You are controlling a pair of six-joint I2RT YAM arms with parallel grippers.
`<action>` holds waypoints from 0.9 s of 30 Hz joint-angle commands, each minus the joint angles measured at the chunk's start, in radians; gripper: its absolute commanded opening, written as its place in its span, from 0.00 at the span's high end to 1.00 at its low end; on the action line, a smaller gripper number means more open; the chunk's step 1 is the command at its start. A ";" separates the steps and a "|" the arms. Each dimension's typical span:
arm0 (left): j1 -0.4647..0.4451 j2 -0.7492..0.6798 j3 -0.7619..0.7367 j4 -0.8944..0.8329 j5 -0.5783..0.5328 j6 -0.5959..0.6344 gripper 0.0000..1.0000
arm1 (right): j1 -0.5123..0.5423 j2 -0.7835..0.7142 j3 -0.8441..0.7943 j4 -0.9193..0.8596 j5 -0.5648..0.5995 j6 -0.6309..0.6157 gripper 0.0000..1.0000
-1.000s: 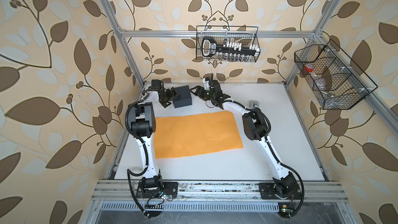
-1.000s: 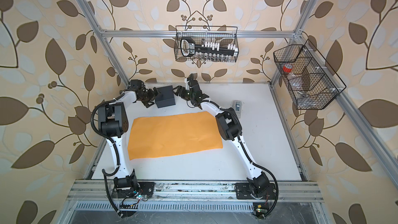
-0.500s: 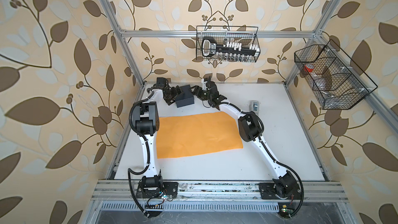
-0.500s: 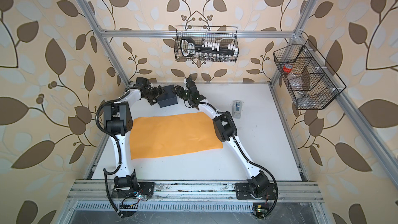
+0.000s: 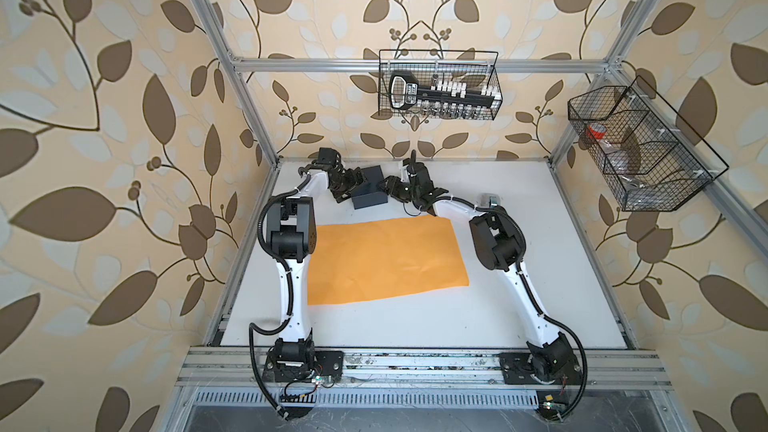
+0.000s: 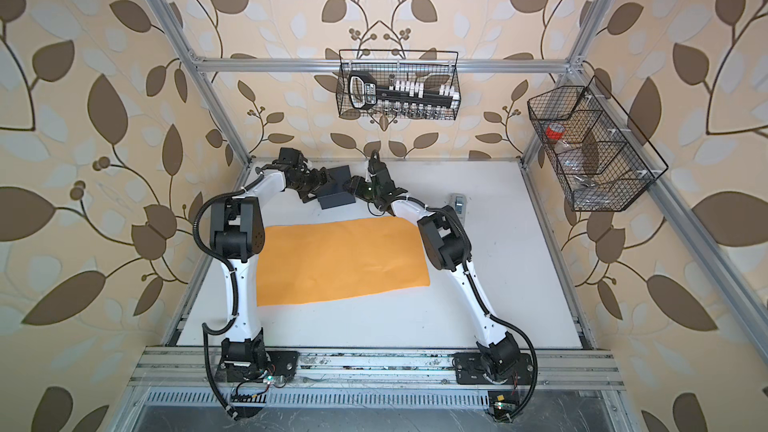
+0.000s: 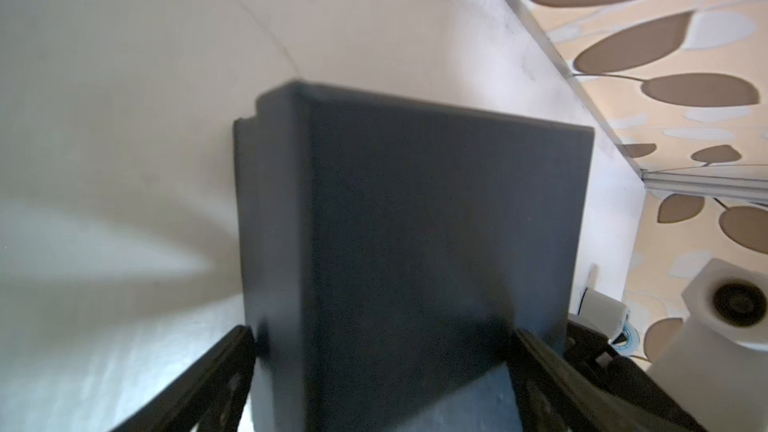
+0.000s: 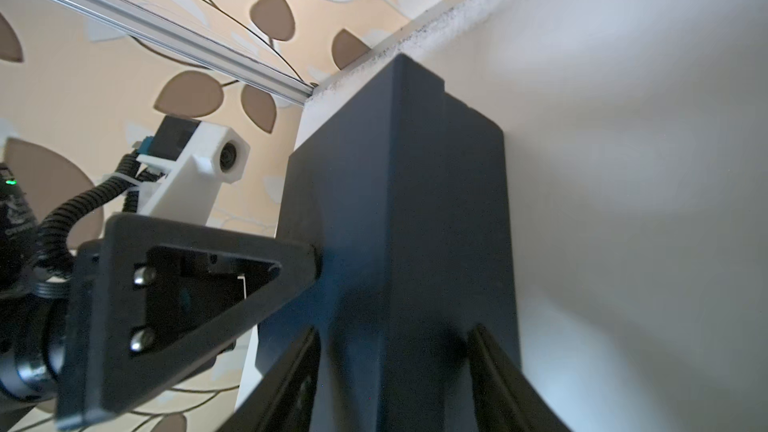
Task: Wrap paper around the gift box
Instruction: 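Close both grippers on the box sides and lift it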
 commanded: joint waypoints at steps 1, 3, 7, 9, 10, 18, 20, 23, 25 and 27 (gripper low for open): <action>-0.051 -0.079 -0.071 -0.020 0.032 0.012 0.06 | 0.018 -0.133 -0.144 0.058 -0.065 -0.049 0.42; -0.061 -0.118 -0.123 -0.004 0.035 0.005 0.06 | 0.014 -0.197 -0.236 0.060 -0.067 -0.072 0.42; -0.072 -0.195 -0.219 0.027 0.009 -0.007 0.05 | -0.004 -0.306 -0.402 0.067 -0.047 -0.107 0.39; -0.070 -0.204 -0.226 0.016 -0.026 -0.004 0.04 | -0.019 -0.312 -0.427 0.058 -0.052 -0.119 0.31; -0.070 -0.198 -0.216 0.003 -0.041 0.002 0.03 | -0.029 -0.303 -0.425 0.052 -0.060 -0.121 0.28; -0.070 -0.139 -0.143 -0.009 -0.034 -0.002 0.03 | -0.073 -0.195 -0.316 0.040 -0.125 -0.118 0.20; -0.070 -0.136 -0.135 -0.001 -0.011 -0.007 0.03 | -0.072 -0.170 -0.283 0.037 -0.141 -0.111 0.21; -0.070 -0.137 -0.129 0.006 0.017 -0.012 0.04 | -0.064 -0.141 -0.240 0.022 -0.149 -0.104 0.24; -0.071 -0.140 -0.121 0.004 0.028 -0.014 0.04 | -0.057 -0.127 -0.216 0.019 -0.155 -0.099 0.28; -0.071 -0.138 -0.115 0.001 0.043 -0.019 0.05 | -0.047 -0.119 -0.192 0.011 -0.158 -0.095 0.31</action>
